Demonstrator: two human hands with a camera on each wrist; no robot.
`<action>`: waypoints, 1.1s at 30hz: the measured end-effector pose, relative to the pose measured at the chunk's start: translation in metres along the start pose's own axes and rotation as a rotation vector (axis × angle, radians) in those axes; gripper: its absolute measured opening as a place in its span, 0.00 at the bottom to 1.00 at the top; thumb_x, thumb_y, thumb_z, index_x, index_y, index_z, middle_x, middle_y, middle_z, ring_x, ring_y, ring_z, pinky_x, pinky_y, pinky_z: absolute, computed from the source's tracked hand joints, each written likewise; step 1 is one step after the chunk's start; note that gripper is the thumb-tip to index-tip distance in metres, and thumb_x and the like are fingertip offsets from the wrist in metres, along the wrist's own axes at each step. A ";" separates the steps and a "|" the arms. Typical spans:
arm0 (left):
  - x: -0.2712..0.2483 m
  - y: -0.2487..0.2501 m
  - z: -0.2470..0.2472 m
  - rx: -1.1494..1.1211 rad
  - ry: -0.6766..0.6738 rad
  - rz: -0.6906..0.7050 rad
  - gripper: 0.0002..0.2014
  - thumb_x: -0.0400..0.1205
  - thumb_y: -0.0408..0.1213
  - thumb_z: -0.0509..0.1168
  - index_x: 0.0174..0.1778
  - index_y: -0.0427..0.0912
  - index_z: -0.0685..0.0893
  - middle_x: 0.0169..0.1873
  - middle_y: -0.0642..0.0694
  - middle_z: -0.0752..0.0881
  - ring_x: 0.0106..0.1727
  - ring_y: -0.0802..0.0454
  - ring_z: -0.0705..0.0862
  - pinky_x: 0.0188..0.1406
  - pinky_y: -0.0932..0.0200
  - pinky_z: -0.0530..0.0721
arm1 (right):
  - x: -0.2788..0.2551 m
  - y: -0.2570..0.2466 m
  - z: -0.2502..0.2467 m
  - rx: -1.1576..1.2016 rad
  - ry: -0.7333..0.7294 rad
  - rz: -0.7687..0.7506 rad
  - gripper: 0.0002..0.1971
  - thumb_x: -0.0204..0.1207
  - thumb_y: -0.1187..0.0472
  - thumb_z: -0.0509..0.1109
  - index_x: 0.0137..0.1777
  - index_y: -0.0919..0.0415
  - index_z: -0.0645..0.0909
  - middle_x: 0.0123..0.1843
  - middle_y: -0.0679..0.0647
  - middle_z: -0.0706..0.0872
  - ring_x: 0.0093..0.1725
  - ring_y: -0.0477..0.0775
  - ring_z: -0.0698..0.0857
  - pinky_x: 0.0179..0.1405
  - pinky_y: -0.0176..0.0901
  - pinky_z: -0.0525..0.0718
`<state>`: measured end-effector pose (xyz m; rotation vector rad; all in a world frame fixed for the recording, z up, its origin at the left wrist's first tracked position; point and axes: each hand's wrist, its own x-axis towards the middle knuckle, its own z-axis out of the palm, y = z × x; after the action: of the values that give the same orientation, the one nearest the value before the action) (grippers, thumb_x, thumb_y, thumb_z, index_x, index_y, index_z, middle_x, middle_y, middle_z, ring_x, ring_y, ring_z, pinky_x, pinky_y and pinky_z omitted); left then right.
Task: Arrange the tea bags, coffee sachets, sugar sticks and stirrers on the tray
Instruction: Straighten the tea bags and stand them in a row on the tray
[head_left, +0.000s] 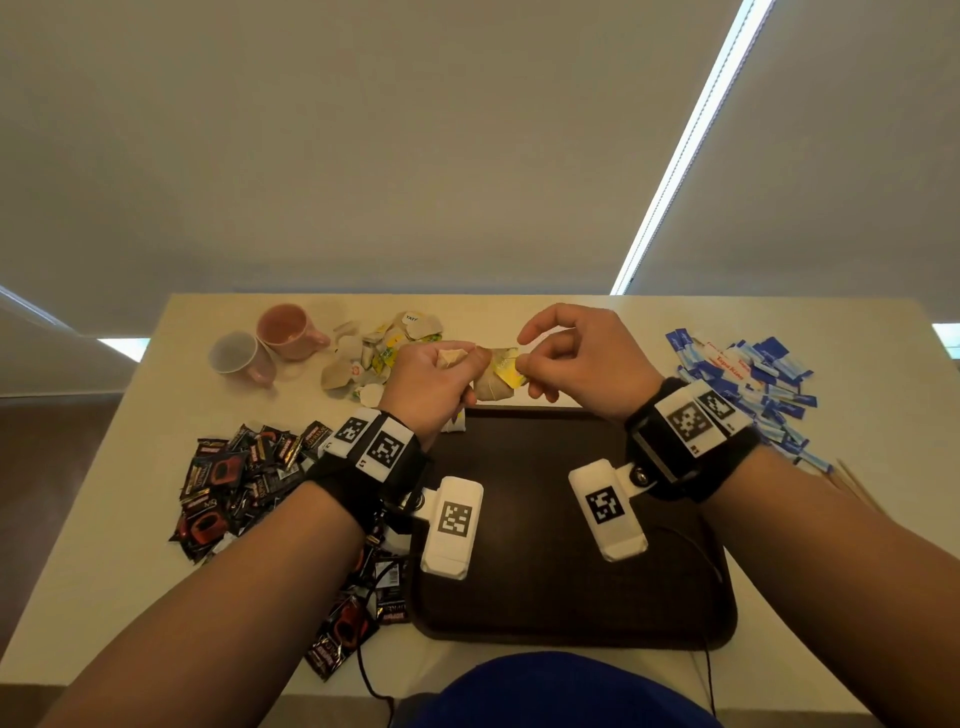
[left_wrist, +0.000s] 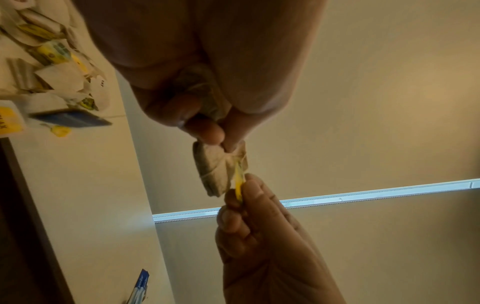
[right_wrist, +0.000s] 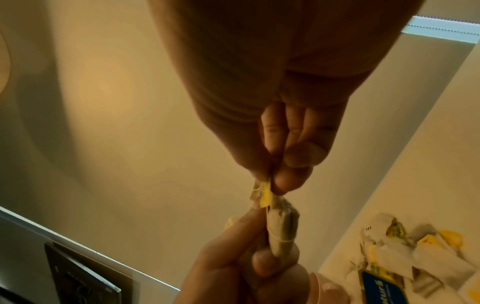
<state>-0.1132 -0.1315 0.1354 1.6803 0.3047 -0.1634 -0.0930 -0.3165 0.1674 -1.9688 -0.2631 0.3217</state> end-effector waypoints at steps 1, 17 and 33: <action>0.000 0.000 0.000 0.012 -0.003 0.005 0.08 0.85 0.37 0.69 0.55 0.37 0.89 0.22 0.53 0.83 0.22 0.60 0.78 0.22 0.64 0.74 | 0.000 0.001 0.000 -0.026 0.002 0.006 0.08 0.77 0.65 0.76 0.55 0.63 0.83 0.34 0.53 0.91 0.29 0.47 0.89 0.32 0.37 0.88; -0.002 0.006 -0.002 0.070 -0.027 0.051 0.06 0.83 0.40 0.71 0.43 0.57 0.86 0.25 0.49 0.85 0.23 0.57 0.80 0.29 0.59 0.79 | 0.009 0.008 0.003 -0.144 0.135 0.025 0.03 0.78 0.60 0.75 0.47 0.58 0.88 0.38 0.49 0.89 0.30 0.41 0.84 0.32 0.32 0.82; -0.002 0.004 -0.003 0.012 -0.079 0.043 0.08 0.82 0.35 0.72 0.56 0.39 0.89 0.26 0.48 0.85 0.24 0.59 0.79 0.22 0.67 0.77 | 0.009 0.004 0.004 -0.090 0.055 -0.011 0.10 0.75 0.58 0.78 0.55 0.55 0.87 0.37 0.51 0.90 0.31 0.44 0.87 0.33 0.34 0.86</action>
<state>-0.1143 -0.1289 0.1404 1.6859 0.2089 -0.1992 -0.0854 -0.3114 0.1614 -2.0606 -0.2573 0.2520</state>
